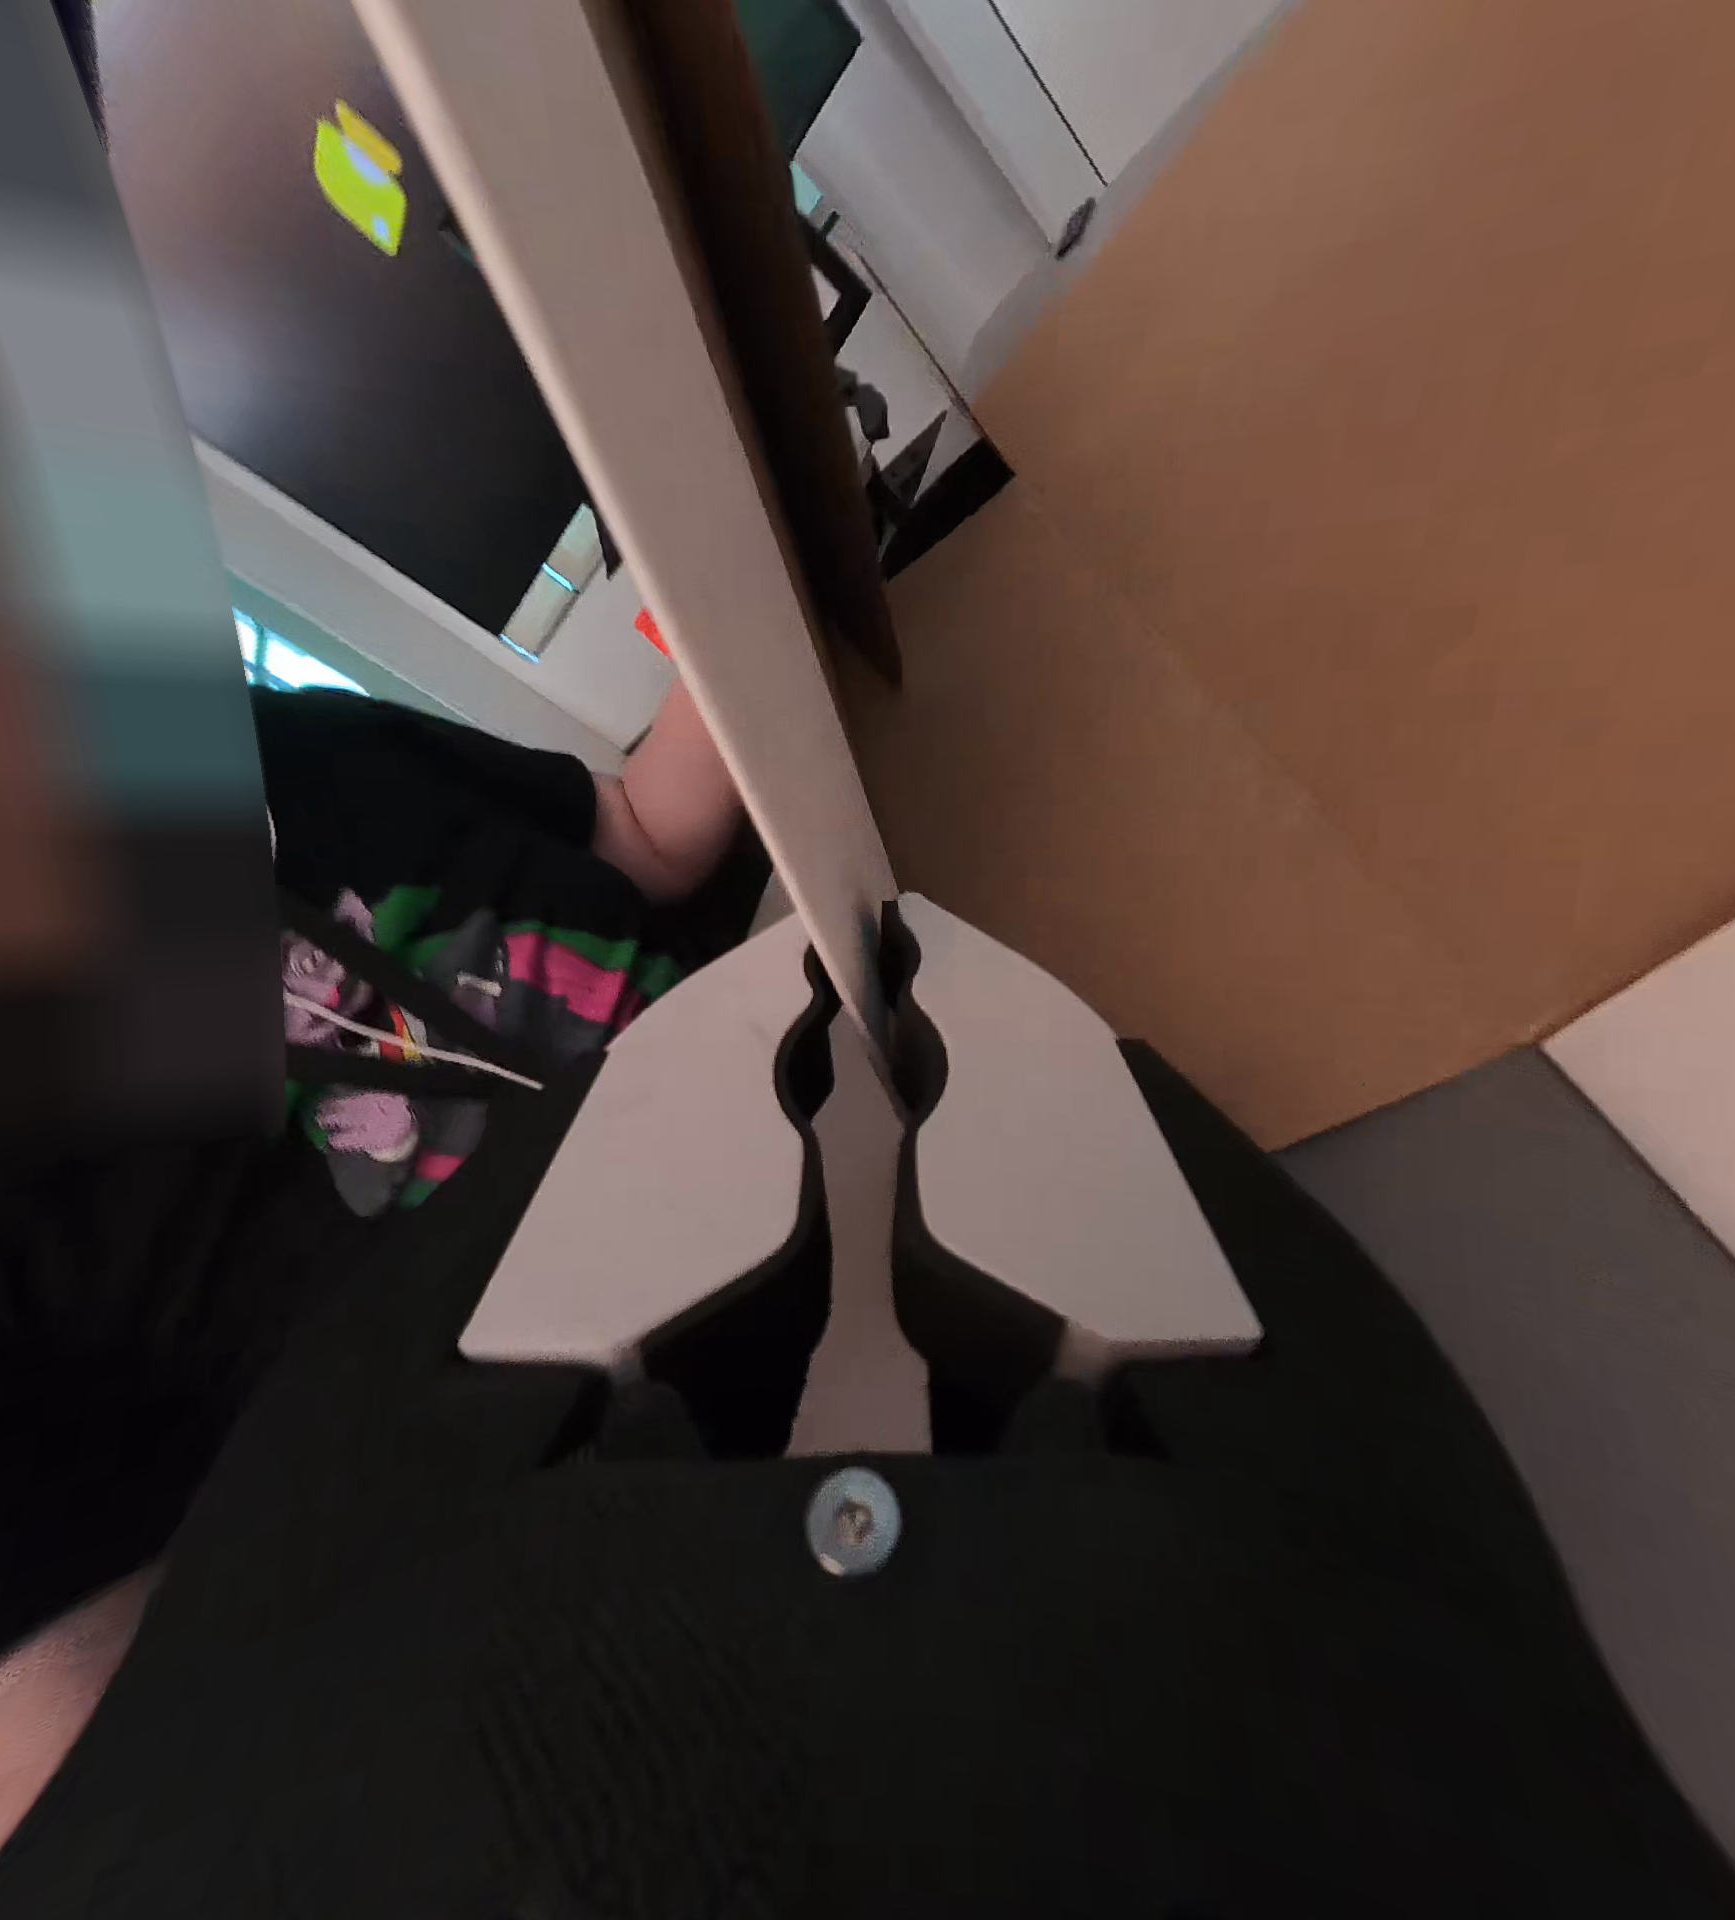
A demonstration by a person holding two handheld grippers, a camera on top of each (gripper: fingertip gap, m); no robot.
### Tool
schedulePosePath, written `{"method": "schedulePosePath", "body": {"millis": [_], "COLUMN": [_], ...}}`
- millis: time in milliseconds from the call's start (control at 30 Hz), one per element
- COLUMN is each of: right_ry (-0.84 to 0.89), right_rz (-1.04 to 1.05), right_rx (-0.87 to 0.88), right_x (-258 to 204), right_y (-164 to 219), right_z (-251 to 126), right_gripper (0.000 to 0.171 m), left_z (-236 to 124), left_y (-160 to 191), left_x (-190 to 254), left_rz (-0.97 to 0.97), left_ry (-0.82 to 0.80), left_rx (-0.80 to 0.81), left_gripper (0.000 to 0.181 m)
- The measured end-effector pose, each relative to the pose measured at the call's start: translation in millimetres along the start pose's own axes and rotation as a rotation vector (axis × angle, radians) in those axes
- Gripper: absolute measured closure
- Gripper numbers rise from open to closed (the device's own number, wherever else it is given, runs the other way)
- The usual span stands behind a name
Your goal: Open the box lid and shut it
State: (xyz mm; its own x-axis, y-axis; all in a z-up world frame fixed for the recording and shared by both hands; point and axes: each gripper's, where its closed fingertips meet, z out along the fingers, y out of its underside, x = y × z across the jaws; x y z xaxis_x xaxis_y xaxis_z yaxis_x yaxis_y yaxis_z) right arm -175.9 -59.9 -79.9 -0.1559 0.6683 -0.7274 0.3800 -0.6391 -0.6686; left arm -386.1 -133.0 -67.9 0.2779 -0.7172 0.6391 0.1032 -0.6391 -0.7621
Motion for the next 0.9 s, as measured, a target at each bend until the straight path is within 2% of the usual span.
{"method": "schedulePosePath", "body": {"millis": [167, 233, 300, 400, 500, 667, 900], "right_ry": [0.038, 0.111, 0.211, 0.328, 0.361, 0.350, 0.378], "right_rz": [-0.295, -0.382, -0.493, -0.659, -0.724, -0.939, -1.008], "right_rx": [-0.037, -0.077, -0.088, 0.000, 0.079, 0.019, -0.036], "right_x": [-42.3, -52.8, -61.1, -77.9, -94.5, -112.4, -121.0], "right_y": [30.1, 50.2, 67.1, 75.6, 76.8, 104.9, 131.8], "right_z": [-12.0, -11.2, -10.9, -18.1, -26.1, -10.1, 1.0], "right_gripper": [0.167, 0.166, 0.166, 0.166, 0.167, 0.164, 0.164], "left_z": [14.2, 17.5, 21.8, 31.8, 41.2, 35.2, 25.1], "left_y": [23.3, 31.2, 34.1, 29.5, 30.1, 42.2, 72.2], "left_x": [24.2, 27.9, 28.9, 29.3, 37.2, 48.8, 60.1], "left_rz": [0.125, 0.151, 0.208, 0.369, 0.475, 0.528, 0.585], "left_ry": [0.110, 0.132, 0.111, 0.027, 0.041, 0.158, 0.238], "left_rx": [-0.140, -0.186, -0.212, -0.194, -0.207, -0.279, -0.395], "left_gripper": [0.166, 0.166, 0.168, 0.164, 0.163, 0.160, 0.154]}}
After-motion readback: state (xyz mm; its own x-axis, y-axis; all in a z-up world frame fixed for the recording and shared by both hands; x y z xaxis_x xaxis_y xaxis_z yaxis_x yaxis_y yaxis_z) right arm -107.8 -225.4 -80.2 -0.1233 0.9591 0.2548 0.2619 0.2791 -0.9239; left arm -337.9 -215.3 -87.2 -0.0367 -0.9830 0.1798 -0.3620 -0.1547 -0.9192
